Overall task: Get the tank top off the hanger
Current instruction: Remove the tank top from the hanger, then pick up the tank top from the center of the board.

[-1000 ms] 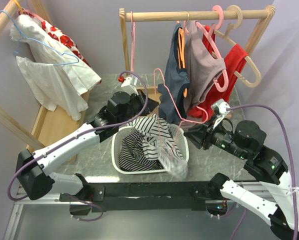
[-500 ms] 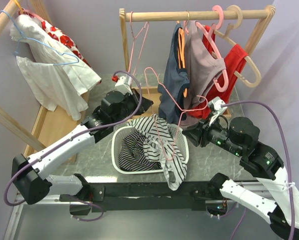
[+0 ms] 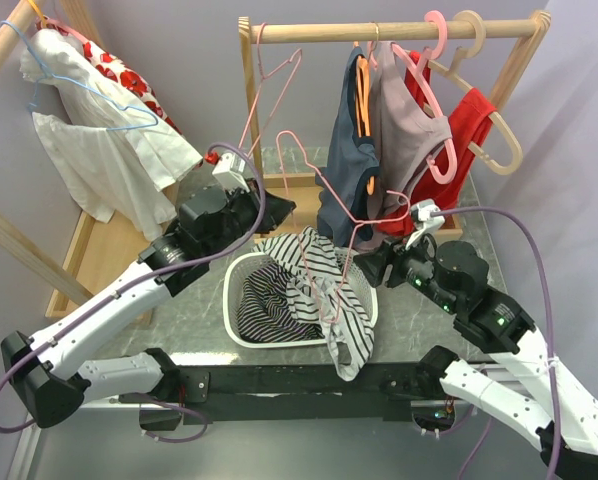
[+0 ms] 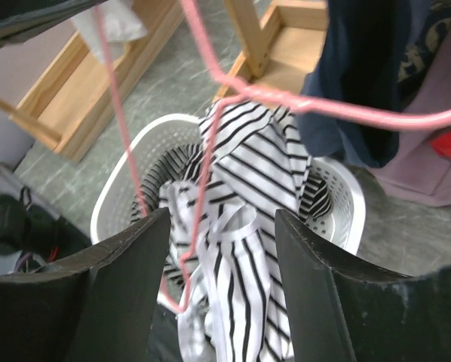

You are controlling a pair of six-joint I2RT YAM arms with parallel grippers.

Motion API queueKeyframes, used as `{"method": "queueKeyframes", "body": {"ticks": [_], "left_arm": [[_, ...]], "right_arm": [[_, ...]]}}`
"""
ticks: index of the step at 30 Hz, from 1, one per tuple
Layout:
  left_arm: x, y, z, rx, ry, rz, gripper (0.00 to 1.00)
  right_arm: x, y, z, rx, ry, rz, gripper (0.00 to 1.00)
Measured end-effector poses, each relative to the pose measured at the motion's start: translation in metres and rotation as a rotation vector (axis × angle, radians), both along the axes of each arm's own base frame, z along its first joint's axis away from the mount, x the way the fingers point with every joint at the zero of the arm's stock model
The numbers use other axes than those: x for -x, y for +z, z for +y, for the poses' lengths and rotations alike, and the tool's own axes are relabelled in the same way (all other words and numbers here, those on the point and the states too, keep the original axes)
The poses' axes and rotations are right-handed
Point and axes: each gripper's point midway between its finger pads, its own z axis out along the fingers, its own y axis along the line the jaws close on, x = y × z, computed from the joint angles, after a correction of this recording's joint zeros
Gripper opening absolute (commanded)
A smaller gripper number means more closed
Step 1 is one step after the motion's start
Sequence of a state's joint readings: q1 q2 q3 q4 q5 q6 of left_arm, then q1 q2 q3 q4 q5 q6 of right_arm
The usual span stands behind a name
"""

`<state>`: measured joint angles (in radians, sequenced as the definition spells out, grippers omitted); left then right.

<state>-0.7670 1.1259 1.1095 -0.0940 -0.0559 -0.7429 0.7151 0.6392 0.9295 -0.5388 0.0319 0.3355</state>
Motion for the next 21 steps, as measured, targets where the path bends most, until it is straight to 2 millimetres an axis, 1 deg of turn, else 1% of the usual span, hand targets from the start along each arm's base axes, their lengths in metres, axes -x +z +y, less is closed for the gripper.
{"method": "queueKeyframes", "body": {"ticks": [3, 9, 14, 16, 21], "left_arm": [[0.002, -0.003, 0.002, -0.003, 0.000, 0.003, 0.01], [0.005, -0.015, 0.003, -0.019, -0.007, 0.024, 0.01], [0.005, -0.018, 0.003, -0.021, -0.011, 0.028, 0.01], [0.005, -0.017, 0.004, -0.020, -0.008, 0.027, 0.01], [0.007, -0.013, 0.006, -0.012, -0.009, 0.019, 0.01]], "right_arm": [[-0.009, 0.001, -0.002, -0.017, -0.033, -0.018, 0.66], [-0.024, 0.020, -0.002, -0.084, -0.061, -0.101, 0.66], [-0.032, 0.027, 0.000, -0.116, -0.057, -0.125, 0.66], [-0.036, 0.027, 0.001, -0.132, -0.054, -0.123, 0.66], [-0.042, 0.017, 0.006, -0.162, -0.033, -0.090, 0.63]]}}
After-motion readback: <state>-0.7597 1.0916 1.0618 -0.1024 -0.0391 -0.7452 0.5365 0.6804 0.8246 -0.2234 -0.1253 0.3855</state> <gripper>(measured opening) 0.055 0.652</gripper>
